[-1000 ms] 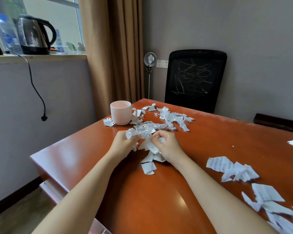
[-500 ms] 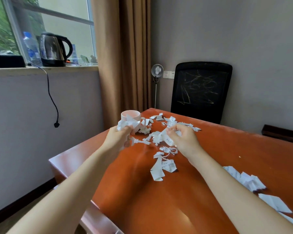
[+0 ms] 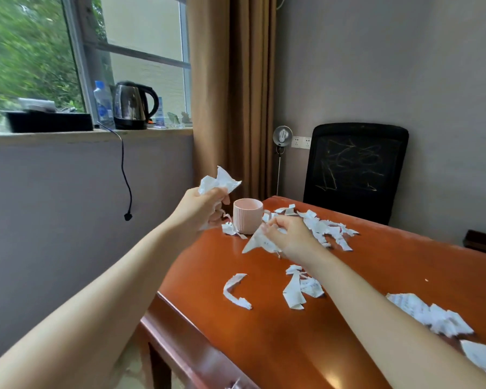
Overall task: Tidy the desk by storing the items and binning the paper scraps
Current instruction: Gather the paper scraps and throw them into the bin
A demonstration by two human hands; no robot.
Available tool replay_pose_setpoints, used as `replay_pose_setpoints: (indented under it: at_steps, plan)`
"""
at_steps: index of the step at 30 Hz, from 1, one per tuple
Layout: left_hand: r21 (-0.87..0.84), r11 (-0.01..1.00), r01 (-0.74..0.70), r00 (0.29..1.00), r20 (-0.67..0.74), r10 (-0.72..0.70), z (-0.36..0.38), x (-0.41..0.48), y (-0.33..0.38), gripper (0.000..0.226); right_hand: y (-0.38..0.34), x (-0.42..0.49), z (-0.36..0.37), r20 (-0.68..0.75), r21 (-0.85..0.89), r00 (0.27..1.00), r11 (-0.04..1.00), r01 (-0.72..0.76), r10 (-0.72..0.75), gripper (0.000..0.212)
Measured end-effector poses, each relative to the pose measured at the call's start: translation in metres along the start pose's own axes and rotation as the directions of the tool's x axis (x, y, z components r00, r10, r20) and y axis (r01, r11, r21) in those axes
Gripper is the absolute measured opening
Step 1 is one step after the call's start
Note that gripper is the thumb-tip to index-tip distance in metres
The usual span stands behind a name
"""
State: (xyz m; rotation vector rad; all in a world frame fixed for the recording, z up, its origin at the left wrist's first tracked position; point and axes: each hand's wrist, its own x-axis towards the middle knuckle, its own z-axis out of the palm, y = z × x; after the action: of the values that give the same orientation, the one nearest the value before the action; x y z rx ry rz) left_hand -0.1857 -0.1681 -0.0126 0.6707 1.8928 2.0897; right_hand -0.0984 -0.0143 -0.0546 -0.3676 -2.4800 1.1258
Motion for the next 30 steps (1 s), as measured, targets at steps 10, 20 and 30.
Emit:
replay_pose_setpoints:
  at_steps: [10,20,30]
  plan:
    - [0.055,0.998,0.026,0.993,-0.113,-0.020,-0.092,-0.041,0.010,0.027,-0.066,-0.001,0.052,0.049,0.127,0.973,0.968,0.217,-0.224,0.026]
    - [0.163,0.969,0.187,0.957,-0.252,-0.142,-0.229,-0.122,-0.052,0.021,-0.110,-0.014,0.198,0.321,0.228,0.897,0.944,0.239,-0.305,0.024]
    - [0.001,0.881,0.473,0.812,-0.389,-0.435,-0.346,-0.187,-0.168,0.026,-0.108,-0.050,0.359,0.621,0.095,0.736,0.958,0.270,-0.269,0.020]
